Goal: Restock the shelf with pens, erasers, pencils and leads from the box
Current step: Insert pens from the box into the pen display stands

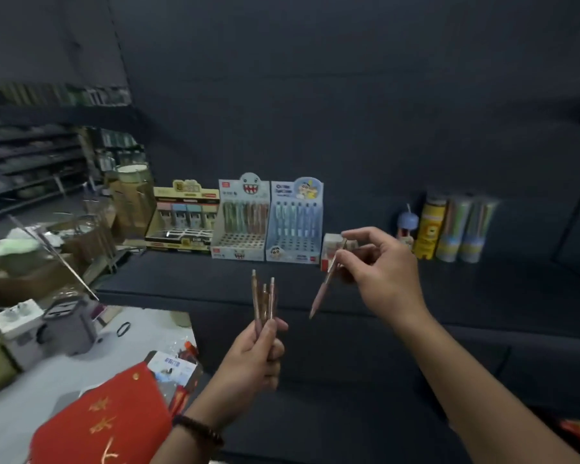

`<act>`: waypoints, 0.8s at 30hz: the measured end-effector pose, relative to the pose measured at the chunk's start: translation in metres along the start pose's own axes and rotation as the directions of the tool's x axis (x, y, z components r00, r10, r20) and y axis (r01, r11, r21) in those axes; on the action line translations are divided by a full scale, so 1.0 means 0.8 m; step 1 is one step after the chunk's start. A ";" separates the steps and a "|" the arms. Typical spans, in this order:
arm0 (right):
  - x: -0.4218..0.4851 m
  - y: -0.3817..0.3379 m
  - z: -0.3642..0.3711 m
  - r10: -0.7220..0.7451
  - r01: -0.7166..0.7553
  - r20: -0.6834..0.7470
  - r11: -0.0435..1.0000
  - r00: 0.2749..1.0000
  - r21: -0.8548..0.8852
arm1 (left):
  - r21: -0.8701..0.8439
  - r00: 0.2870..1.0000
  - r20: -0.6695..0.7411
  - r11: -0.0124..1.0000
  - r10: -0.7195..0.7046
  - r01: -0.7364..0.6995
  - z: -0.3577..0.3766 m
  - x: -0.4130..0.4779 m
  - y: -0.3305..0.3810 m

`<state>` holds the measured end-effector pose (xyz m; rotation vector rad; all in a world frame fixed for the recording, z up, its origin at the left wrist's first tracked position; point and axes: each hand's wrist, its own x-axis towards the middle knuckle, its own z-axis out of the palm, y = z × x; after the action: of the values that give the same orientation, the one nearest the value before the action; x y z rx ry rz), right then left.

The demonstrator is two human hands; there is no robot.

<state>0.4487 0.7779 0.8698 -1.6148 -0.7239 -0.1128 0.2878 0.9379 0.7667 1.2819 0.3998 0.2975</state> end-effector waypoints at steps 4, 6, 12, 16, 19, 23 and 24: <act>0.083 0.024 0.037 -0.036 0.036 0.030 0.999 0.999 0.002 | -0.042 0.996 -0.077 0.998 0.051 -0.055 -0.026 0.073 0.018; 0.123 0.036 0.056 -0.070 0.071 0.037 0.997 0.997 -0.029 | -0.062 0.988 -0.131 0.994 0.084 -0.093 -0.036 0.107 0.029; 0.236 0.078 0.140 -0.129 0.134 0.092 0.990 0.987 -0.049 | 0.179 0.918 -0.304 0.962 0.253 -0.206 -0.077 0.191 0.064; 0.285 0.097 0.199 -0.217 0.226 0.076 0.965 0.973 -0.133 | 0.190 0.904 -0.297 0.947 0.307 -0.259 -0.120 0.248 0.082; 0.315 0.107 0.240 -0.230 0.244 0.088 0.948 0.969 -0.207 | 0.357 0.887 -0.224 0.881 0.403 -0.310 -0.161 0.293 0.096; 0.335 0.116 0.288 -0.213 0.225 0.073 0.933 0.974 -0.279 | 0.429 0.869 -0.137 0.819 0.475 -0.381 -0.206 0.345 0.110; 0.337 0.118 0.300 -0.221 0.227 0.056 0.926 0.974 -0.301 | 0.393 0.877 -0.118 0.833 0.466 -0.389 -0.214 0.356 0.112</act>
<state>0.6314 1.1029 0.8682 -1.8238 -0.9426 -0.3913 0.4664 1.2315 0.7783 1.7090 0.3481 0.7785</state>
